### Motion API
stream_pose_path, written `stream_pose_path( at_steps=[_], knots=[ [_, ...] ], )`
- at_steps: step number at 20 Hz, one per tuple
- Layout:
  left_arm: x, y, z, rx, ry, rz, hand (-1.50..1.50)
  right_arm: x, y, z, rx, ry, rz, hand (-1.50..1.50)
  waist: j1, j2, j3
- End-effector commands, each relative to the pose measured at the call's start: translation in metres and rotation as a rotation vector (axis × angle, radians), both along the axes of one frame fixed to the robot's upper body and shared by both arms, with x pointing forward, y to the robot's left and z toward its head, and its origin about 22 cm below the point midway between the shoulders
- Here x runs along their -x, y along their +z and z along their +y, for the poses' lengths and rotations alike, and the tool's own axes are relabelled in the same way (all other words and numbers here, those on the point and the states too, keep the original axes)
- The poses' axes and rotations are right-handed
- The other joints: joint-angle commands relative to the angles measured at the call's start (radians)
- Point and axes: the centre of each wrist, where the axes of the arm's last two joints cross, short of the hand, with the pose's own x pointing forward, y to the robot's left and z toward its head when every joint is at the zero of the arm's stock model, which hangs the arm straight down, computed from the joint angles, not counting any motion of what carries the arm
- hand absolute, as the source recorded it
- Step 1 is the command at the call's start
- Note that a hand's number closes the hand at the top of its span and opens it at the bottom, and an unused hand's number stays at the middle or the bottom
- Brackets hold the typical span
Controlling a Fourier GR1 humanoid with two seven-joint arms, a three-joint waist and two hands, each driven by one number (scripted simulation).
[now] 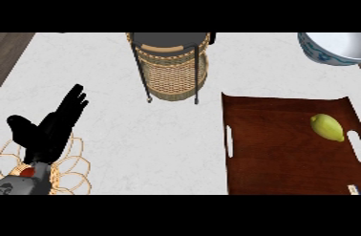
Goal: Pick the lemon from the tray and place it in the tiered basket
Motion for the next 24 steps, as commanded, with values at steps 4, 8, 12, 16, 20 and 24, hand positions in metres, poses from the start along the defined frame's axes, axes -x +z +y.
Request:
stream_pose_path(
  at_steps=[4,8,12,16,20,24],
  knots=[
    [-0.016,0.014,-0.009,0.0,0.003,0.0,0.0,-0.025,-0.043,0.027,-0.04,0.097,0.059,-1.5,-0.002,-0.001,-0.001],
    [-0.008,0.004,-0.02,-0.009,-0.009,-0.006,0.0,-0.027,-0.069,0.025,-0.012,0.083,0.079,-1.5,0.002,0.001,0.0],
    [0.012,0.02,0.002,0.004,-0.029,0.003,0.0,-0.041,-0.074,0.048,-0.015,0.077,0.057,-1.5,0.0,-0.003,-0.002],
    [0.004,0.018,-0.012,0.0,-0.004,-0.009,0.0,-0.059,-0.09,0.043,0.005,0.012,0.048,-1.5,0.005,0.0,-0.001],
    [-0.005,0.02,-0.005,0.013,0.006,0.006,0.0,-0.055,-0.102,0.046,0.019,-0.026,0.035,-1.5,-0.002,-0.001,-0.001],
    [0.004,0.004,-0.015,-0.011,-0.027,-0.009,0.0,-0.065,-0.087,0.046,0.045,-0.013,0.028,-1.5,-0.005,-0.003,-0.002]
  ],
)
